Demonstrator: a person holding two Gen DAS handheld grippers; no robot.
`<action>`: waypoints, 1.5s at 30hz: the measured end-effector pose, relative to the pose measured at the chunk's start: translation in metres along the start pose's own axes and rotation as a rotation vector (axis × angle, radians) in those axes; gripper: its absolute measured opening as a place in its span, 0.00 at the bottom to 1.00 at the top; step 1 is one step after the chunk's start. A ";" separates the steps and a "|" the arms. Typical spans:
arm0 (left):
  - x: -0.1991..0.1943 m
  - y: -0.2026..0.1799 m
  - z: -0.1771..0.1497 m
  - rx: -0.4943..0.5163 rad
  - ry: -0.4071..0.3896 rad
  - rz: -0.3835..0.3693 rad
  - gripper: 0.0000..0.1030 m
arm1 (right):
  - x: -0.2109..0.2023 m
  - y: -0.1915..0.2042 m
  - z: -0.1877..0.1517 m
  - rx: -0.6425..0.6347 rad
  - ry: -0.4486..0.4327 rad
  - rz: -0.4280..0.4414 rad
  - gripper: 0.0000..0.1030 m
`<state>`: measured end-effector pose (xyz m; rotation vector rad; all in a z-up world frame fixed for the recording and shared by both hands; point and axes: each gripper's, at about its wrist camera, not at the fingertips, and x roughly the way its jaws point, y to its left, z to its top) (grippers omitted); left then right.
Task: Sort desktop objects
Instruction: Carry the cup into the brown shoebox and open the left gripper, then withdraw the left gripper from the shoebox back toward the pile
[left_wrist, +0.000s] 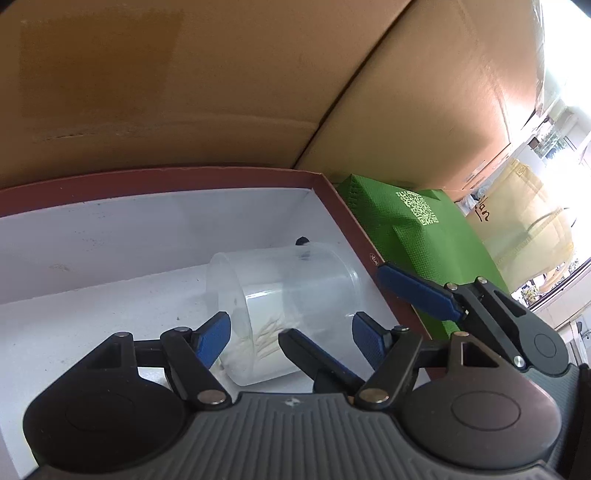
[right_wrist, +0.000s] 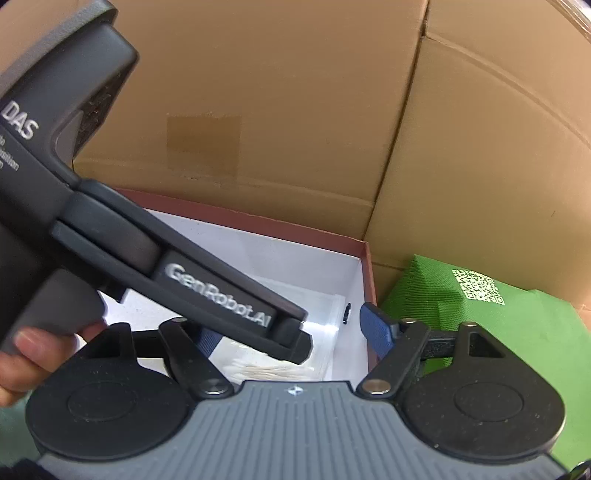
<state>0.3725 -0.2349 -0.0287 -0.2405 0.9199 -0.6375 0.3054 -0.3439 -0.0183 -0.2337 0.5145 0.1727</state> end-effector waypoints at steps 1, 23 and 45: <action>0.001 -0.002 0.000 0.007 0.005 -0.002 0.73 | 0.000 -0.001 0.000 0.007 -0.002 -0.002 0.70; -0.104 -0.030 -0.065 0.183 -0.279 0.158 0.94 | -0.063 0.026 -0.010 0.134 -0.071 -0.028 0.86; -0.209 -0.038 -0.178 0.250 -0.337 0.391 0.97 | -0.163 0.113 -0.056 0.271 -0.072 0.005 0.94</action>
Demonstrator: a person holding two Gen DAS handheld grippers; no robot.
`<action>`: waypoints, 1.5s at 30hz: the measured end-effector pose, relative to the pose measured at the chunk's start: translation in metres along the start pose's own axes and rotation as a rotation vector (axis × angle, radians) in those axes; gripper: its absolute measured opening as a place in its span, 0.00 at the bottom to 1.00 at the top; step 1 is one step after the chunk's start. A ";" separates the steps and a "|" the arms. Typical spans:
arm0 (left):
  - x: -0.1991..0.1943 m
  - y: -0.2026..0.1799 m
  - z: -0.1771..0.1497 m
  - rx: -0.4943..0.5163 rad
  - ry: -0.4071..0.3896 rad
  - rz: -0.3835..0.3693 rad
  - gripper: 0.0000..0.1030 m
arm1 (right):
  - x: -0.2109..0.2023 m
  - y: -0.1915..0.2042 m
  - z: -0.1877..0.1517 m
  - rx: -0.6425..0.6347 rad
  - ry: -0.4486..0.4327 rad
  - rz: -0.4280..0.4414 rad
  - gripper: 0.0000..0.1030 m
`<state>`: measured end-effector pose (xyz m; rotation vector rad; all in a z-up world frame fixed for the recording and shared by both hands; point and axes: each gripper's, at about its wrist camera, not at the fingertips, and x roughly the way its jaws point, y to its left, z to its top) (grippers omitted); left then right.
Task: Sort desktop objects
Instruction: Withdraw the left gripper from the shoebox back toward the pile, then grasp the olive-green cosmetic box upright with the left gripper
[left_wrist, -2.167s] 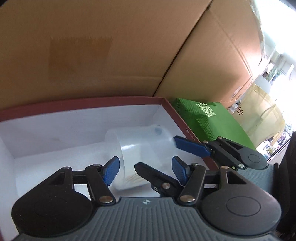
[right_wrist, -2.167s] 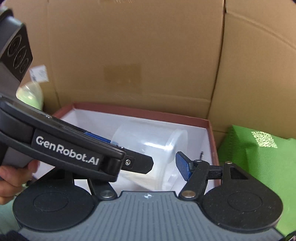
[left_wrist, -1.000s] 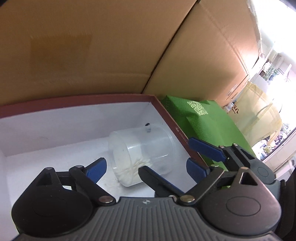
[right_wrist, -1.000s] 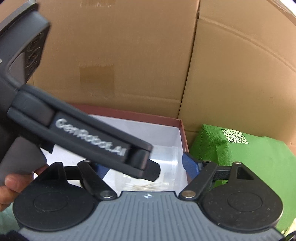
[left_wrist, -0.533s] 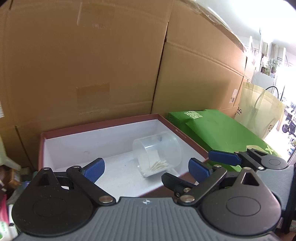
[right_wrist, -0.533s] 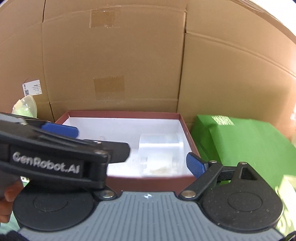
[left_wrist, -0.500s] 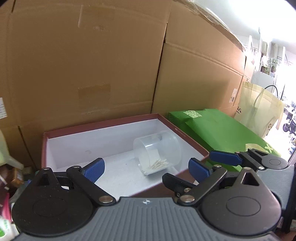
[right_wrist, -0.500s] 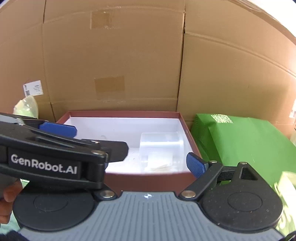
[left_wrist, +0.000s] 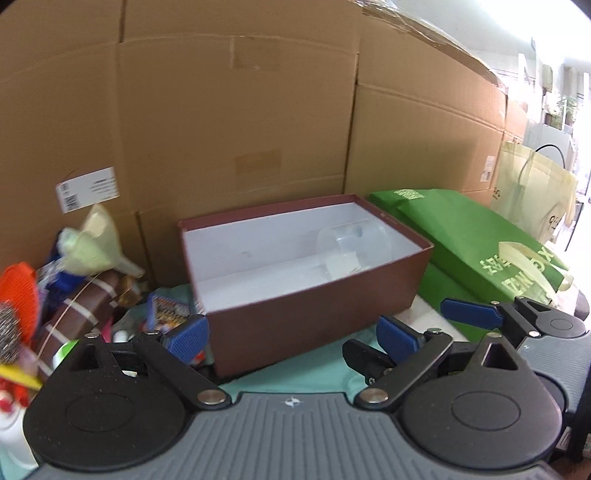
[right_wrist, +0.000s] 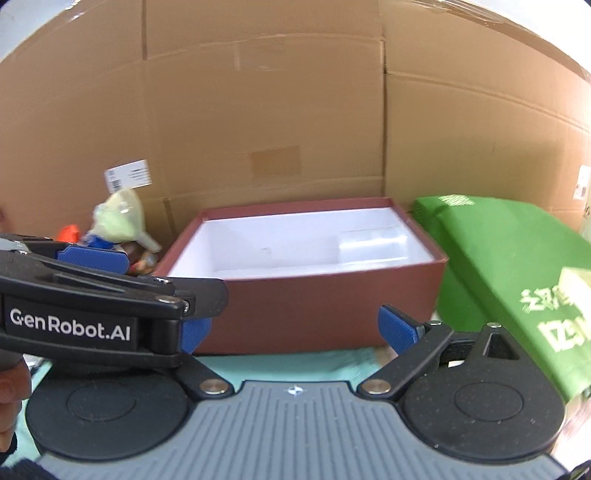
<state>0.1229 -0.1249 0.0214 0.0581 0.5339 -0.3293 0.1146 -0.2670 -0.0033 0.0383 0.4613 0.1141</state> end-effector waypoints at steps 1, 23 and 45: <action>-0.004 0.002 -0.005 -0.005 0.004 0.012 0.97 | -0.002 0.006 -0.004 -0.004 0.004 0.000 0.94; -0.057 0.092 -0.115 -0.263 0.090 0.049 0.97 | -0.008 0.117 -0.075 -0.109 0.148 0.190 0.95; -0.029 0.145 -0.124 -0.263 0.081 -0.016 0.81 | 0.032 0.172 -0.102 -0.228 0.197 0.237 0.88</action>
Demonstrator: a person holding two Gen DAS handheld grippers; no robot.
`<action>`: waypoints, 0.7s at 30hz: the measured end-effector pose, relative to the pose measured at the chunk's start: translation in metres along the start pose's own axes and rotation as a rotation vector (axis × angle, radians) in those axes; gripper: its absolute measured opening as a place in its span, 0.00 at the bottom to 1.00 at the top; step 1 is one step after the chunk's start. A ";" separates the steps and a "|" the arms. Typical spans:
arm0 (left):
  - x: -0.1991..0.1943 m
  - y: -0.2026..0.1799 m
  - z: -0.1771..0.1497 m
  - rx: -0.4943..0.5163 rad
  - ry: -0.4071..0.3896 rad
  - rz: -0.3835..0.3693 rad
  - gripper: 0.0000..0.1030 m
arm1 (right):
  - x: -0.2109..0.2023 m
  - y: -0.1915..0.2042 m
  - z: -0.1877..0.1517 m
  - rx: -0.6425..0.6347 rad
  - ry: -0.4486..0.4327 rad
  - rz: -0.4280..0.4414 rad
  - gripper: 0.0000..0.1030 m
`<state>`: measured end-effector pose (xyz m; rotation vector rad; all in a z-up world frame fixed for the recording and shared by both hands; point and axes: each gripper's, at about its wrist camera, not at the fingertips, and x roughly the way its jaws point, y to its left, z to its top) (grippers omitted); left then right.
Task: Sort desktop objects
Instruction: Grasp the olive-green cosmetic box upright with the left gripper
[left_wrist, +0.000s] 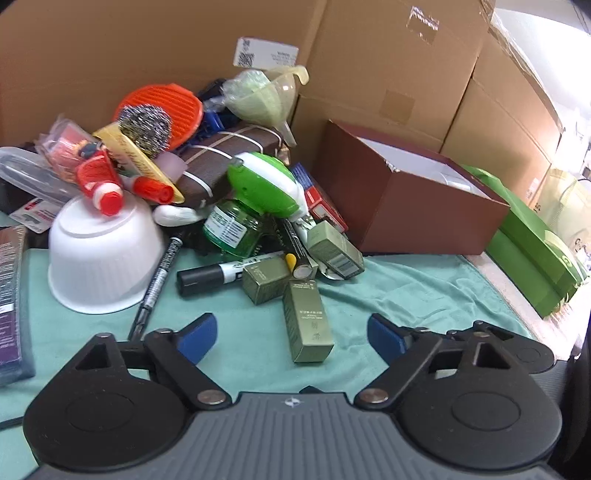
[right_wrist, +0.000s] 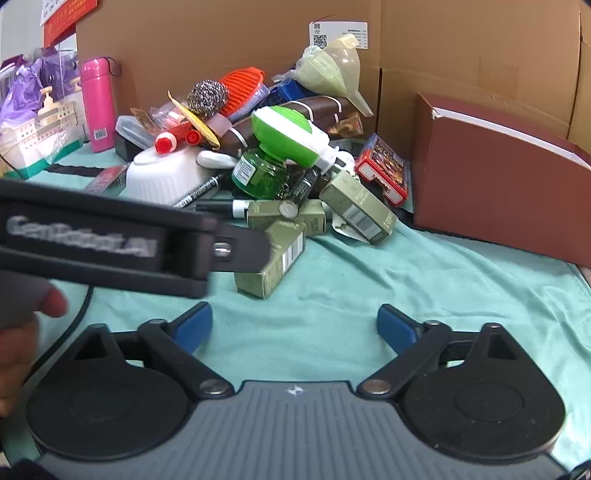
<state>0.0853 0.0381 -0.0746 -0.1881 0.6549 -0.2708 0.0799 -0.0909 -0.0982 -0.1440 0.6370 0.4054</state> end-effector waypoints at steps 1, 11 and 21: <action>0.004 0.001 0.002 -0.005 0.017 -0.009 0.79 | 0.000 0.001 0.001 -0.005 -0.001 -0.006 0.88; 0.031 0.006 0.013 -0.036 0.118 -0.076 0.40 | 0.013 0.013 0.018 -0.026 0.012 -0.046 0.65; 0.038 0.005 0.019 -0.053 0.147 -0.108 0.28 | 0.022 0.021 0.025 -0.061 0.028 -0.042 0.38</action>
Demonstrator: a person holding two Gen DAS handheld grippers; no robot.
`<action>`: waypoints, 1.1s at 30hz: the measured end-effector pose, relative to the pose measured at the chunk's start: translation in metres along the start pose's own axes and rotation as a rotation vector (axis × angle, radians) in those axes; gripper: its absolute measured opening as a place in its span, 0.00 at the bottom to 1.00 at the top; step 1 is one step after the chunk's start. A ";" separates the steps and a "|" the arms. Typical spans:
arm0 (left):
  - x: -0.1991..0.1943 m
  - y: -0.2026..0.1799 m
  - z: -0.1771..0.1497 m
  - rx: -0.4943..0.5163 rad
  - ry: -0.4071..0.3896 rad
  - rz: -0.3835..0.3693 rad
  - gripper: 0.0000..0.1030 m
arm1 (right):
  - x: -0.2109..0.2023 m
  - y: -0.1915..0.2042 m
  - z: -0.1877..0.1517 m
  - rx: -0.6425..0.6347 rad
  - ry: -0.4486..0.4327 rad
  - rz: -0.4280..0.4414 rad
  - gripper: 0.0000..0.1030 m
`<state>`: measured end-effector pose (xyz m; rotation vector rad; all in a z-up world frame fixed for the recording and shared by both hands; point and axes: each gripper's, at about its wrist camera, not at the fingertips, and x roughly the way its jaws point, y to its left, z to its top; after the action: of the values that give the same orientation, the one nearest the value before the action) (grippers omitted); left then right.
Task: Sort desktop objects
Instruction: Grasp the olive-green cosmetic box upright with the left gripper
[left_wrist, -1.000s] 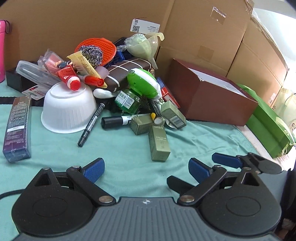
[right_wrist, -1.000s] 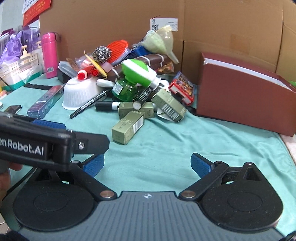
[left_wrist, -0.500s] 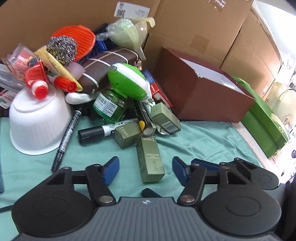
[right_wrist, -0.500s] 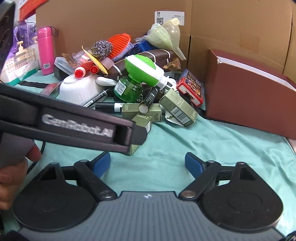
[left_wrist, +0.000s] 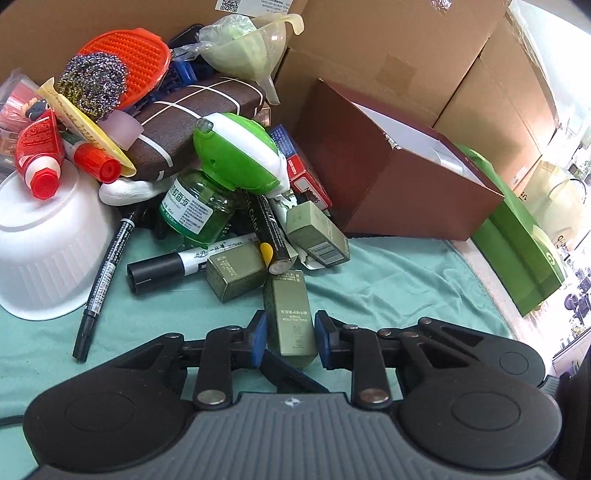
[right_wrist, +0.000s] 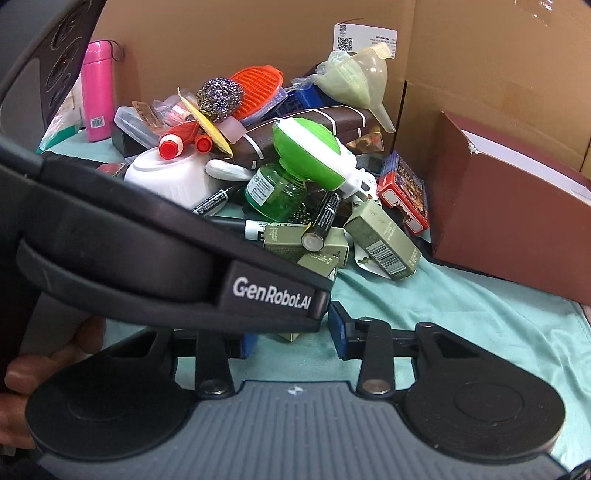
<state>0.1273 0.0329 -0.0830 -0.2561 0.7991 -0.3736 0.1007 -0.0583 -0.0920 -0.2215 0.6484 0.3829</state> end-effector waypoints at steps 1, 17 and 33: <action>0.000 -0.001 0.000 0.001 0.001 -0.002 0.28 | 0.000 -0.001 0.000 0.004 0.000 -0.002 0.38; 0.011 -0.016 0.008 -0.006 0.052 -0.033 0.31 | -0.011 -0.016 -0.012 -0.005 0.004 -0.033 0.31; 0.010 -0.020 0.008 -0.023 0.053 -0.013 0.24 | -0.013 -0.020 -0.015 0.071 -0.002 0.004 0.25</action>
<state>0.1349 0.0109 -0.0768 -0.2740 0.8540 -0.3852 0.0917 -0.0848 -0.0938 -0.1526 0.6596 0.3634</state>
